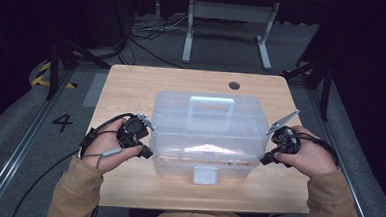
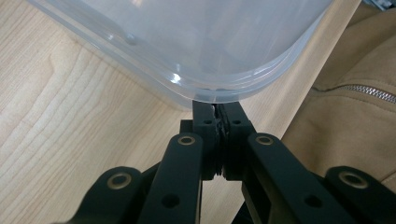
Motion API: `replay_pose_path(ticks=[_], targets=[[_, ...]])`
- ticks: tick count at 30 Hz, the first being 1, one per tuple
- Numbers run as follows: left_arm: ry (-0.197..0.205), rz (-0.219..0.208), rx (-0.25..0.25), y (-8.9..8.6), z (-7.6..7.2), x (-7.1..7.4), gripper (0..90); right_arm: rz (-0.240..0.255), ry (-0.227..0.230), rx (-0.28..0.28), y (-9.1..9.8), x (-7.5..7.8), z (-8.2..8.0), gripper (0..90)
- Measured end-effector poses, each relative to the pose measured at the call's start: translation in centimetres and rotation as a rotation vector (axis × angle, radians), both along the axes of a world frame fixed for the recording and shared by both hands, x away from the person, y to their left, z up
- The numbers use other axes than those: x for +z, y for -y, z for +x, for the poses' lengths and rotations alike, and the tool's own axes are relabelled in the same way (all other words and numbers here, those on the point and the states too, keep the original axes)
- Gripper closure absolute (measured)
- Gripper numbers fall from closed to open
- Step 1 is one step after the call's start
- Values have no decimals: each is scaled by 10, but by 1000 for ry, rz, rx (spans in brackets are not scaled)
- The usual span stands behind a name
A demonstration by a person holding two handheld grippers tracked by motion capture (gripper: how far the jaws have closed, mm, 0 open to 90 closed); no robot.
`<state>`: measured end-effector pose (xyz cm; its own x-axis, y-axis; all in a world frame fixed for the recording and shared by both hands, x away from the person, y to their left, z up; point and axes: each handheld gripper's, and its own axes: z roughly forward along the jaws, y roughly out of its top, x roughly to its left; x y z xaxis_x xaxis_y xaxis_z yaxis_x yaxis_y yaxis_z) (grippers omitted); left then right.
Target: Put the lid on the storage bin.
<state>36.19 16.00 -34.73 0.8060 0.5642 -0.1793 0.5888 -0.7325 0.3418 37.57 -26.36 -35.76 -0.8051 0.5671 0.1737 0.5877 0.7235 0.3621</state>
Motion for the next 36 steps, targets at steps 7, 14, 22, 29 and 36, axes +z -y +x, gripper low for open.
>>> replay_pose_path(ticks=[7, 14, 22, 29, 36], targets=[[-6, 23, -20, 2, 1, -2, 867, -16, -14, 9, -1, -2, 0, 878], [-11, 47, -25, 4, 0, -4, 866, -29, -23, 20, -2, -4, 0, 877], [-44, 79, -41, 3, 0, -8, 828, -48, -59, 13, -1, -6, -1, 838], [-63, 65, -41, 2, 1, -10, 792, -50, -90, -5, 1, -10, 0, 800], [-62, 60, -35, 0, 2, -11, 756, -44, -85, -3, 1, -10, 0, 772]])
